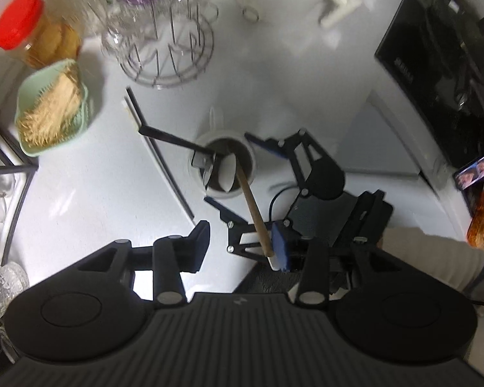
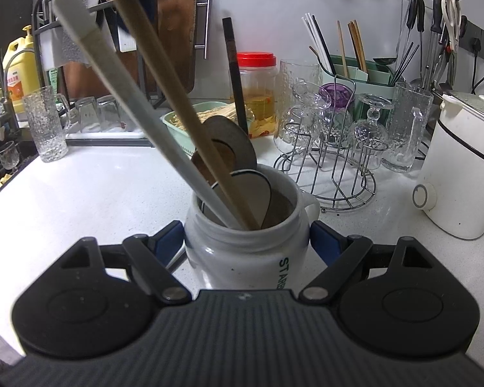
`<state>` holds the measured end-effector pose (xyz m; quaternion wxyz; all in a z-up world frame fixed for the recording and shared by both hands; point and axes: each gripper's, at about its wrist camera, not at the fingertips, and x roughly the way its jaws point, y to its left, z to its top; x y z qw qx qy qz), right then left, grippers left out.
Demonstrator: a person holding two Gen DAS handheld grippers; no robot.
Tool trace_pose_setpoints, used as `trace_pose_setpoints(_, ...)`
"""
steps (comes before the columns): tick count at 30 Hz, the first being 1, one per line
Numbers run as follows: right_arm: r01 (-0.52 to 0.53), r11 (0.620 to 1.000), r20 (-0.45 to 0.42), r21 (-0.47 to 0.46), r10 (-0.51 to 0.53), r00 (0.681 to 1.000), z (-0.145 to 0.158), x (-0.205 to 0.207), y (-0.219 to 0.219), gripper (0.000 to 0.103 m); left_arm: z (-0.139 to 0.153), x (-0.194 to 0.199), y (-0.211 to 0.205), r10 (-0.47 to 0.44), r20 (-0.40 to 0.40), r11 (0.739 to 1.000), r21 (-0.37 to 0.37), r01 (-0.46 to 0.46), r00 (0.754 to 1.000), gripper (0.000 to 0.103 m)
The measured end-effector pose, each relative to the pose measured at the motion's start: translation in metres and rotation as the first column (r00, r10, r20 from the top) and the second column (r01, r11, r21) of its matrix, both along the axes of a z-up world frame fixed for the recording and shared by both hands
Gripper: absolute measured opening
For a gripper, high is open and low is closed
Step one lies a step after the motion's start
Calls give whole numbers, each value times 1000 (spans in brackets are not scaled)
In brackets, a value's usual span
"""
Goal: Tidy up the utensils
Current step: 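Open the left tool to release the wooden chopstick in the mug, then move the left tool back to the white and black chopsticks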
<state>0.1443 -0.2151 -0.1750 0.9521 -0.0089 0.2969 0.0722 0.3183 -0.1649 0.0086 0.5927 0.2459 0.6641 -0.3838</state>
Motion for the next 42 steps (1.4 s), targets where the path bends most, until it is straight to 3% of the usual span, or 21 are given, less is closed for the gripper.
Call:
trace_pose_setpoints(10,21,1000,-7,3,-21,1000,0,2,1,87,37,-23,62,133,130,969,-226,-102,983,48)
trace_pose_setpoints(19,42,999,-15,2,-42,999,0,3,3,87,33,-49,127,258,252,926,-338,-165,932,48)
trace_pose_setpoints(30,68,998,-11,13,-68,998,0,2,3,87,-15,-68,184,477,260,829,-451,-331,839,48)
trace_pose_setpoints(34,91,996,-16,12,-91,996,0,1,2,87,-47,-64,194,556,181,760,-505,-409,811,48)
trace_pose_setpoints(38,111,994,-15,8,-111,994,0,0,-2,87,-83,-63,200,610,103,710,-511,-485,785,47)
trace_pose_setpoints(42,125,992,-12,5,-125,992,-1,-3,-9,87,-117,-63,196,639,64,685,-501,-529,766,46)
